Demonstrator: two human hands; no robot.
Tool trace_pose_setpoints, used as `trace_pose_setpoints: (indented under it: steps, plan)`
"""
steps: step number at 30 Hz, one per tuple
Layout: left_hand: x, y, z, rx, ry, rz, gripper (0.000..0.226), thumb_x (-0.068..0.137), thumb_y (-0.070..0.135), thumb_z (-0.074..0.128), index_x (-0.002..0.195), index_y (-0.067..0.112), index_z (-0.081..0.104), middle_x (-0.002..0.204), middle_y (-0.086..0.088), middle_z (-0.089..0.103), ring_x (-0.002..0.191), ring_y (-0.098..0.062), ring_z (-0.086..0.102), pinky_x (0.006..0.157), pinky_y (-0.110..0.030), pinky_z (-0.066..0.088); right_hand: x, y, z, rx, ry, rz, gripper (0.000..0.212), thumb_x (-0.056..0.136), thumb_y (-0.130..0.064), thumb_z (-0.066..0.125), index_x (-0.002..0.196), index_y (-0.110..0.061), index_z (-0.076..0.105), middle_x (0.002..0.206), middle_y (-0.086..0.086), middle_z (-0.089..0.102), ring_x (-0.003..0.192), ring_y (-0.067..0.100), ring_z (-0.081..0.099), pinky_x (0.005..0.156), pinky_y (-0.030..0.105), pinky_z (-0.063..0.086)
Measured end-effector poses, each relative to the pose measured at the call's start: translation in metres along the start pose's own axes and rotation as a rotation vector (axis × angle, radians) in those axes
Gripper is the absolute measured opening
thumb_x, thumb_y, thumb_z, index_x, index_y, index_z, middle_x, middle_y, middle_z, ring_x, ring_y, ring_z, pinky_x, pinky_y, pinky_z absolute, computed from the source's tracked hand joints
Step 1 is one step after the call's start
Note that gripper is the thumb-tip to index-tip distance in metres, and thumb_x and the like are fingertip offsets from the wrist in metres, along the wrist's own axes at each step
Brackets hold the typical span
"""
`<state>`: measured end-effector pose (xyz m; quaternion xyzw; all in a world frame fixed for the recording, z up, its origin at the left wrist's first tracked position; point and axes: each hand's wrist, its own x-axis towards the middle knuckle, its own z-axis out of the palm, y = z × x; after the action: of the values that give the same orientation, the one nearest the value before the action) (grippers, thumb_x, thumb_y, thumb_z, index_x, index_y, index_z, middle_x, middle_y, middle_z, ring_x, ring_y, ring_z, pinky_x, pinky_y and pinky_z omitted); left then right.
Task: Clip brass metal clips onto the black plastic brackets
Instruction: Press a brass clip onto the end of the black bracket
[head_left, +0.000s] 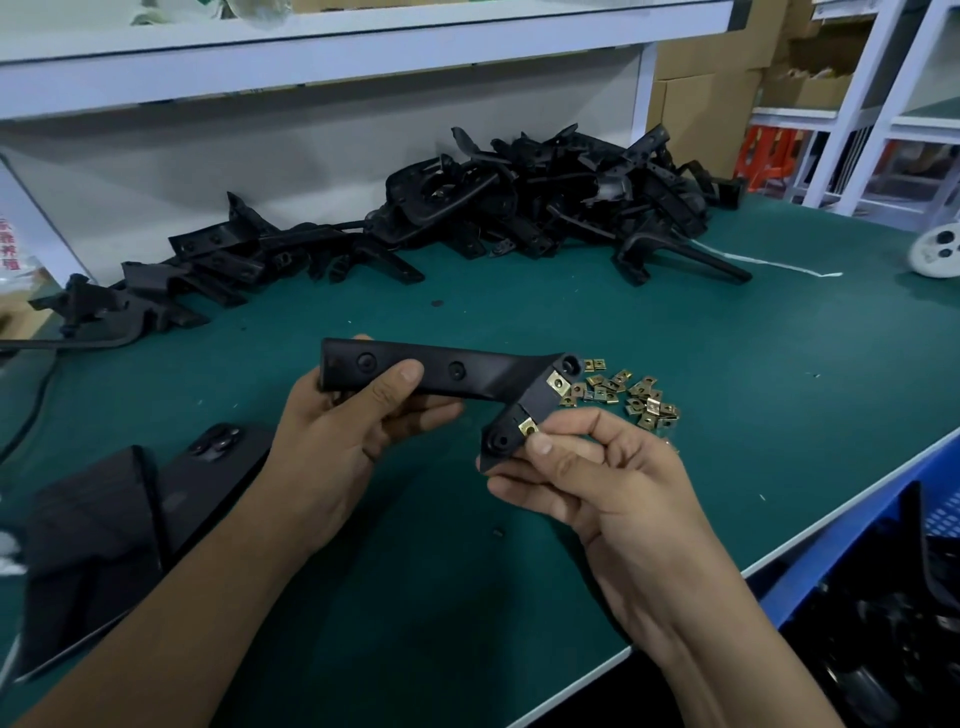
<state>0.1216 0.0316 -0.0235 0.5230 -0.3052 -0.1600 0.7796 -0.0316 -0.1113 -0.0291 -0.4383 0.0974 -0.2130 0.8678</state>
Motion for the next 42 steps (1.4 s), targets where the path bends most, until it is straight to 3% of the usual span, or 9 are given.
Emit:
trace_pose_setpoints:
  steps: [6,10,14,17,20,26,32,37,42]
  plan:
    - [-0.001,0.003,-0.006,-0.026,-0.006,-0.135,0.02,0.095,0.012,0.062,0.104,-0.003,0.072,0.111,-0.03,0.072,0.098,-0.042,0.074,0.081,-0.042,0.061,-0.005,-0.002,-0.002,-0.029,-0.205,-0.002,0.011,0.084,-0.007,0.075,0.092,-0.005,0.068,0.095,0.034,0.073,0.083,0.045,0.075,0.066,0.037,0.062]
    - [-0.004,0.004,-0.004,-0.063,-0.083,-0.164,0.021,0.095,0.015,0.066,0.105,-0.001,0.075,0.11,-0.03,0.073,0.096,-0.037,0.075,0.08,-0.038,0.062,-0.005,-0.001,-0.003,-0.066,-0.243,-0.012,0.034,0.079,-0.012,0.085,0.105,0.001,0.068,0.097,0.033,0.073,0.084,0.045,0.076,0.066,0.037,0.061]
    - [-0.005,0.004,-0.002,-0.091,-0.11,-0.143,0.019,0.095,0.017,0.064,0.101,0.006,0.079,0.103,-0.023,0.076,0.092,-0.03,0.077,0.079,-0.035,0.062,-0.004,0.002,-0.004,-0.072,-0.173,-0.061,0.06,0.063,-0.021,0.095,0.111,0.001,0.065,0.093,0.036,0.069,0.079,0.041,0.076,0.064,0.038,0.061]
    - [-0.005,0.003,-0.002,-0.098,-0.111,-0.136,0.021,0.095,0.016,0.064,0.104,0.003,0.077,0.106,-0.025,0.075,0.095,-0.033,0.077,0.08,-0.036,0.062,0.0,0.006,-0.003,-0.118,-0.055,-0.165,0.059,0.06,-0.014,0.091,0.109,0.002,0.061,0.087,0.02,0.07,0.071,0.026,0.072,0.06,0.033,0.058]
    - [-0.003,0.002,-0.005,-0.122,-0.106,-0.145,0.023,0.095,0.016,0.065,0.107,0.0,0.075,0.11,-0.029,0.073,0.099,-0.037,0.075,0.083,-0.039,0.062,0.004,0.009,-0.005,-0.162,0.08,-0.235,0.086,0.051,-0.011,0.095,0.124,-0.001,0.051,0.096,0.014,0.064,0.068,0.02,0.066,0.062,0.031,0.058]
    - [0.0,-0.011,0.001,-0.006,0.089,0.022,0.019,0.093,0.015,0.071,0.105,0.001,0.075,0.107,-0.025,0.074,0.1,-0.042,0.073,0.089,-0.048,0.06,0.006,0.014,-0.003,-0.193,0.068,-0.119,0.006,0.095,-0.004,0.067,0.097,0.001,0.065,0.077,0.013,0.071,0.073,0.029,0.072,0.07,0.032,0.061]
    - [0.0,-0.012,0.002,0.033,0.102,0.003,0.022,0.091,0.024,0.07,0.103,0.008,0.079,0.109,-0.027,0.074,0.103,-0.044,0.073,0.086,-0.045,0.061,0.002,0.009,0.0,-0.184,-0.021,-0.041,0.02,0.086,0.001,0.076,0.079,-0.002,0.058,0.068,0.02,0.064,0.086,0.038,0.074,0.074,0.037,0.063]
    - [0.0,-0.01,0.002,0.049,0.123,-0.053,0.027,0.089,0.022,0.068,0.104,0.002,0.076,0.109,-0.026,0.074,0.098,-0.043,0.075,0.08,-0.043,0.063,0.001,0.006,0.0,-0.192,-0.048,-0.037,0.013,0.087,-0.015,0.079,0.076,-0.014,0.072,0.09,0.025,0.076,0.081,0.035,0.075,0.07,0.034,0.062]
    - [-0.002,-0.012,0.003,0.147,0.112,-0.08,0.041,0.085,0.031,0.07,0.112,0.0,0.07,0.107,-0.023,0.076,0.092,-0.041,0.076,0.071,-0.042,0.065,0.0,0.003,0.0,-0.098,0.013,-0.094,0.036,0.095,-0.027,0.066,0.085,0.007,0.058,0.085,0.023,0.075,0.073,0.034,0.075,0.062,0.033,0.06]
